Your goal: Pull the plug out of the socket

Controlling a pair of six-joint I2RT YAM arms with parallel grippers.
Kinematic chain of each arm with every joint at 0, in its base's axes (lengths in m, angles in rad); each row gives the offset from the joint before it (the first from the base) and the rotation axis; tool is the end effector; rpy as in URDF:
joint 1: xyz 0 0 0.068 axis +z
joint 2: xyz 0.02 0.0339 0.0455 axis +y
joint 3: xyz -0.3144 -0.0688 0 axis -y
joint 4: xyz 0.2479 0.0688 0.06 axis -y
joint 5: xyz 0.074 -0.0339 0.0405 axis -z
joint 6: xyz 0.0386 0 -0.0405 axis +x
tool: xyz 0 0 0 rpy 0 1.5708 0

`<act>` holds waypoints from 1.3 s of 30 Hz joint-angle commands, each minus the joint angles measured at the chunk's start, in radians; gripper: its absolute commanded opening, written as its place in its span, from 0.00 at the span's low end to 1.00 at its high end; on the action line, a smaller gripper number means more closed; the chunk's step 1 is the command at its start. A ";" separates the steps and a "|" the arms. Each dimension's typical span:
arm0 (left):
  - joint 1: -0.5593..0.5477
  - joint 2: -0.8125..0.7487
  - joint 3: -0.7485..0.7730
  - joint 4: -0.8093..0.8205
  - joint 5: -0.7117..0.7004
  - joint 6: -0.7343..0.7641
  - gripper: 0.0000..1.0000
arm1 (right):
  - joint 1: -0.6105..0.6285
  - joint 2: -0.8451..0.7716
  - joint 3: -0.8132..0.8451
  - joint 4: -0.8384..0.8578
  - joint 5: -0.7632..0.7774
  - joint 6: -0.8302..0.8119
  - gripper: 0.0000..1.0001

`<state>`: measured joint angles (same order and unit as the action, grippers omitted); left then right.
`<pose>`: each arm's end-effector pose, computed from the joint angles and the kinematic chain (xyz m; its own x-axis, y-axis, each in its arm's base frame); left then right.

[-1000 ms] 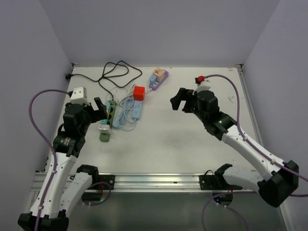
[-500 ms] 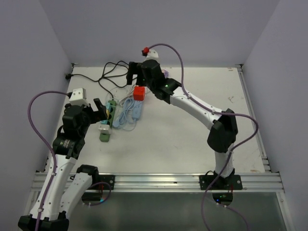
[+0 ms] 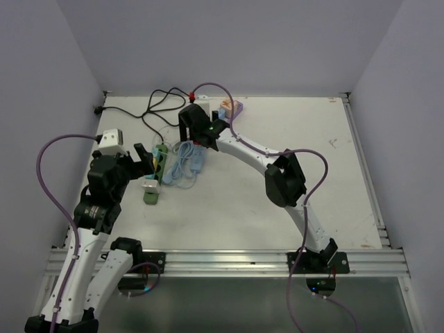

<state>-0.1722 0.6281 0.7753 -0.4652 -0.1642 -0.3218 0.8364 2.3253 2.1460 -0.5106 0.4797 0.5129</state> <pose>0.1080 -0.0124 0.3589 -0.2973 -0.2650 -0.9173 -0.0822 0.9642 -0.2519 0.3975 0.4137 0.2885 -0.5777 0.0098 -0.8162 -0.1566 0.9800 0.1225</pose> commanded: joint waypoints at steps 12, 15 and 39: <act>-0.035 -0.034 -0.001 0.016 -0.029 0.001 1.00 | -0.042 0.063 0.081 0.034 0.034 0.098 0.92; -0.038 -0.038 -0.002 0.016 -0.031 0.001 1.00 | -0.046 0.088 0.115 0.021 0.020 0.108 0.91; -0.046 -0.050 -0.007 0.017 -0.023 0.003 1.00 | -0.069 0.148 0.161 -0.017 -0.098 0.108 0.49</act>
<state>-0.2119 0.5819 0.7738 -0.4656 -0.1814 -0.3218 0.7715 2.5275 2.3203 -0.5480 0.4465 0.6212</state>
